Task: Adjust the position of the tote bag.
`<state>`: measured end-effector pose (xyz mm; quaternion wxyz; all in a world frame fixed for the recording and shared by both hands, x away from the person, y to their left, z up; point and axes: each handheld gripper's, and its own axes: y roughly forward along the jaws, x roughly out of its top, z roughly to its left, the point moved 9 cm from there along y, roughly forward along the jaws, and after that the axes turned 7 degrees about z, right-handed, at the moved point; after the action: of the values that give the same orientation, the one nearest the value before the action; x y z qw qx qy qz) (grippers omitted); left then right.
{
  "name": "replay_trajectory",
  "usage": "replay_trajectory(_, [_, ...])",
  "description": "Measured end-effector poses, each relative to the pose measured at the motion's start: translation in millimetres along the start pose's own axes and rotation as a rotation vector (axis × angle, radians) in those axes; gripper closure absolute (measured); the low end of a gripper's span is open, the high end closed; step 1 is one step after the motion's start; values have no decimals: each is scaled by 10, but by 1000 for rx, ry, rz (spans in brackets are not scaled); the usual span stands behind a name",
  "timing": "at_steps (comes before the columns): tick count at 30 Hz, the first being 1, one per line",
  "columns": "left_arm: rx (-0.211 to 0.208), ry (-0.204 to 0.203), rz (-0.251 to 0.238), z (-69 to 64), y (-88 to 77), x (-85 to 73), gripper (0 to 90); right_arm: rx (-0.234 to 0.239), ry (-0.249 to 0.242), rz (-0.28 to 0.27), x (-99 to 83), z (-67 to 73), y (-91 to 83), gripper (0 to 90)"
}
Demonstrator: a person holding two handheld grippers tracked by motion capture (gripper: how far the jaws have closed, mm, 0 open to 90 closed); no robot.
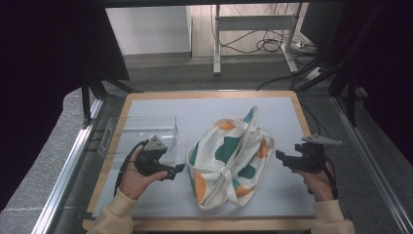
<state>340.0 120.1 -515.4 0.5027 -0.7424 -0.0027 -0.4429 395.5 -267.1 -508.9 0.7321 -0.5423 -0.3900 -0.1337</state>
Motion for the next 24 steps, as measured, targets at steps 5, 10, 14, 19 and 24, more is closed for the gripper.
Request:
replay_trajectory(5, [-16, -7, -25, -32, -69, 10, 57, -17, -20, 18, -62, -33, 12, 162])
replay_trajectory(10, [-15, 33, -19, -73, -107, -30, 73, -32, -25, 40, -114, -26, 41, 158])
replay_trajectory(14, [-42, 40, -32, -112, -149, -18, 154, -38, -45, 58, -108, 47, 70, 158])
replay_trajectory(19, [-92, 40, -35, -137, -135, 17, 213, -45, -64, 71, -163, 97, 84, 159])
replay_trajectory(24, [-120, 63, -82, -226, -143, 72, 225, -45, -50, 71, -171, 51, 92, 167])
